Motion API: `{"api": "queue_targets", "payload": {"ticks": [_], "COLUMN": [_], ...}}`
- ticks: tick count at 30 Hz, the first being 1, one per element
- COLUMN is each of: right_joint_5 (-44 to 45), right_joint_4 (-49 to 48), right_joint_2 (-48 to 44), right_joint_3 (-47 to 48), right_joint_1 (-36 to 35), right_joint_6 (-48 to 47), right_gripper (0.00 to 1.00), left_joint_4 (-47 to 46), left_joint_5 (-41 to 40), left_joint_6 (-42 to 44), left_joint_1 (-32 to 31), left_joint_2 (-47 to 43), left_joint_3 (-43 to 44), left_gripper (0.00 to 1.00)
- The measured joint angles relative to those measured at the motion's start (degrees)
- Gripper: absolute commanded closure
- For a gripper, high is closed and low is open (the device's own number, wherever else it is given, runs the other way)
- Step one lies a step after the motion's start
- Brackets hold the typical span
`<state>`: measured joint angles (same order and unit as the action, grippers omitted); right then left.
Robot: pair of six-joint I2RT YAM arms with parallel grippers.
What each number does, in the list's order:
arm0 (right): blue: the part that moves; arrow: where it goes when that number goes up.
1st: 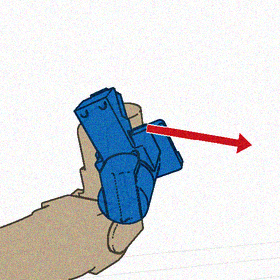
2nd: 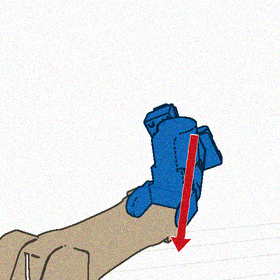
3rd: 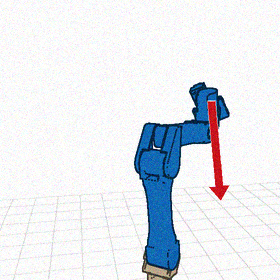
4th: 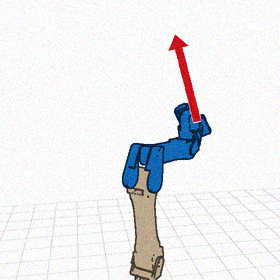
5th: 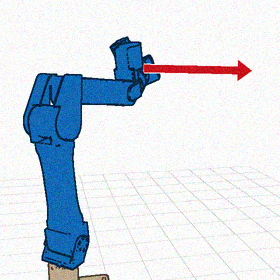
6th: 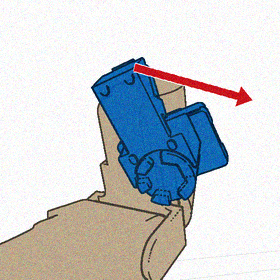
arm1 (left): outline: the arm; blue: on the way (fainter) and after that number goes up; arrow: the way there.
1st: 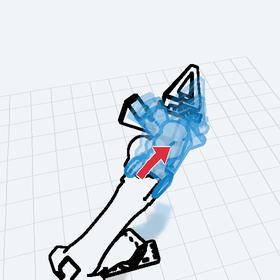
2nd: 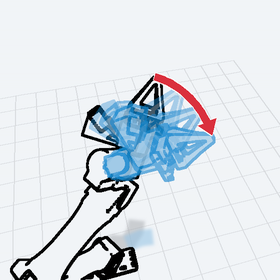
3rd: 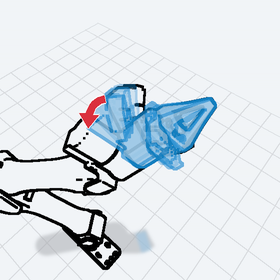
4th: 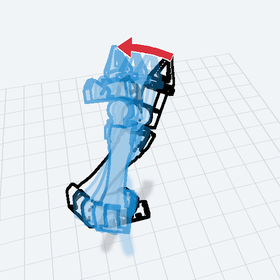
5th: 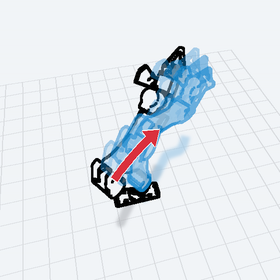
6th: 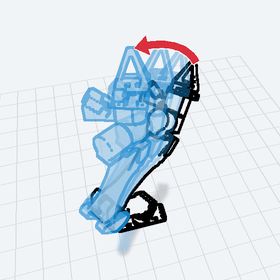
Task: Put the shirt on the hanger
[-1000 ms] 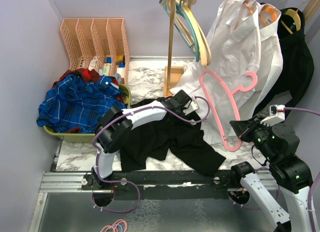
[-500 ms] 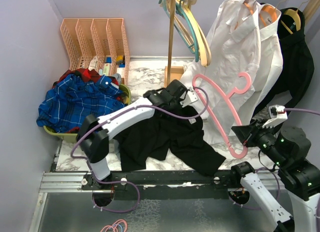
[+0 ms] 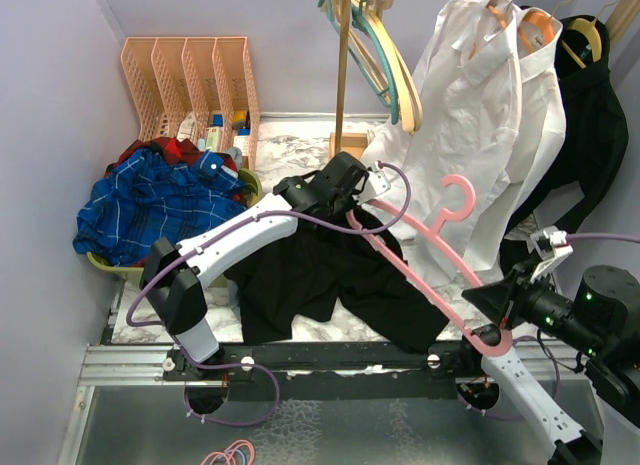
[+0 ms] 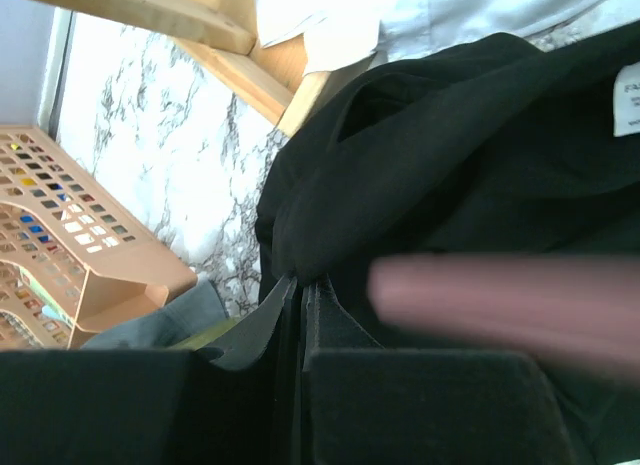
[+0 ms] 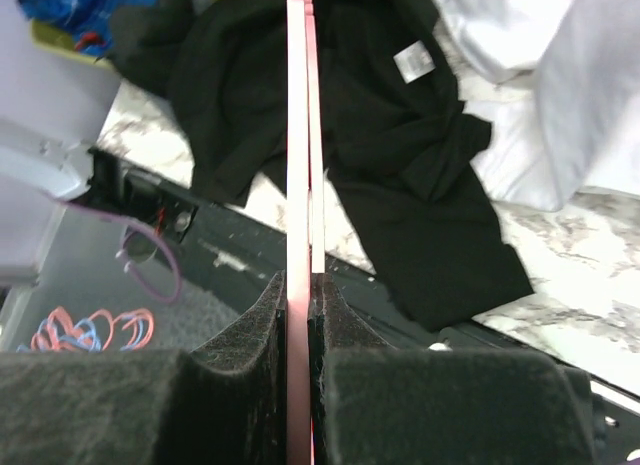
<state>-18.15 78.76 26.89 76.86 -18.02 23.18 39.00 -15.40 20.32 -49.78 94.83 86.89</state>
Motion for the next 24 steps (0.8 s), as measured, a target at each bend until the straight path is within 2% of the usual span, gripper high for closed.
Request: {"api": "queue_targets", "payload": {"ticks": [5, 12, 19, 24], "right_joint_5": [-5.3, -5.7, -5.0, -3.4], "right_joint_4": [1.4, 0.5, -3.8, -11.6], "right_joint_2": [-2.4, -5.7, -2.6, -1.1], "right_joint_3": [0.0, -6.2, -11.4, -12.6], "right_joint_1": [0.0, 0.0, 0.0, 0.0], "right_joint_6": [-0.3, 2.1, 2.7, 3.3], "right_gripper": [0.99, 0.99, 0.99, 0.99], "left_joint_4": [0.3, 2.5, 7.5, 10.0], "left_joint_5": [-0.9, 0.6, 8.2, 12.5], "left_joint_6": [-0.8, -2.7, -4.2, -4.3], "left_joint_1": [2.1, 3.4, 3.6, 3.6], "left_joint_2": [0.2, 0.5, 0.5, -0.4], "left_joint_3": [1.1, 6.8, 11.7, 12.1], "left_gripper": [1.00, 1.00, 1.00, 1.00]}}
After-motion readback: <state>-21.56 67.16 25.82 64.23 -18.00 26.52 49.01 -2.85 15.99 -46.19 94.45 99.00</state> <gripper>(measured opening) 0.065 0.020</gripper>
